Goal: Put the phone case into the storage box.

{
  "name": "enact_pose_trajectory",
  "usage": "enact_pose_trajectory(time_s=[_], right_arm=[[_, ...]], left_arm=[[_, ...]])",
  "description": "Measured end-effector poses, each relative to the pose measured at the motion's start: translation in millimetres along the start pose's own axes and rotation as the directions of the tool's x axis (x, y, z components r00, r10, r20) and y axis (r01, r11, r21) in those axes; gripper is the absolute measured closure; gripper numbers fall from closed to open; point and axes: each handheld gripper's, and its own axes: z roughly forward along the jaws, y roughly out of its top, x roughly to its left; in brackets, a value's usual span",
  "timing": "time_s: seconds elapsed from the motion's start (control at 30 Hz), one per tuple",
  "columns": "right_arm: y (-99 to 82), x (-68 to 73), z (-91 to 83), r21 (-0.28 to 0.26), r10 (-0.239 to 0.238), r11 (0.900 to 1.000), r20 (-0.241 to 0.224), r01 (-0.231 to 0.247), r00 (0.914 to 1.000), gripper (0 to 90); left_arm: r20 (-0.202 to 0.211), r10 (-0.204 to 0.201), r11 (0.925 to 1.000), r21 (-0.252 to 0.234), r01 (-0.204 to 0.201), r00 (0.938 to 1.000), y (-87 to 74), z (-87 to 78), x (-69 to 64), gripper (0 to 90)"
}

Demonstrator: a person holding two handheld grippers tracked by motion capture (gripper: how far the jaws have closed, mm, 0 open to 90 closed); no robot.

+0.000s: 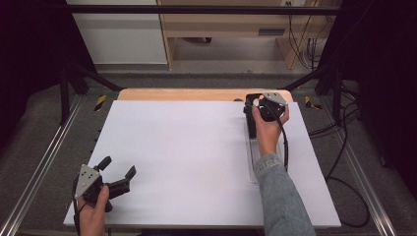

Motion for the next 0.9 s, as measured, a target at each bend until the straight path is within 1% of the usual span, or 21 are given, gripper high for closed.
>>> enact_pose_trajectory(time_s=[0.3,0.4,0.5,0.63,0.9], right_arm=[[5.4,0.0,-8.1,-0.020,0.031,0.9993,-0.017,-0.031,0.9994,7.0],[7.0,1.2,-11.1,-0.023,0.028,0.9993,-0.024,-0.029,0.9993,7.2],[8.1,2.6,-14.7,-0.023,0.033,0.9992,-0.035,-0.033,0.9988,8.2],[9.2,3.0,-17.9,-0.016,0.053,0.9984,-0.054,-0.054,0.9971,7.6],[8.8,7.1,-21.5,-0.006,0.047,0.9988,-0.085,-0.048,0.9953,7.1]], left_arm=[[-0.001,-0.009,1.0000,-0.003,0.009,1.0000,0.1,0.4,0.4,4.7],[0.000,-0.010,0.9999,-0.003,0.010,1.0000,0.0,0.6,0.6,4.7],[-0.002,-0.010,0.9999,-0.004,0.010,1.0000,0.3,0.6,1.0,4.7],[-0.004,-0.013,0.9999,-0.002,0.013,0.9999,-0.1,0.6,1.3,4.6],[-0.008,-0.015,0.9999,-0.002,0.015,0.9998,-0.4,1.2,1.8,4.6]])
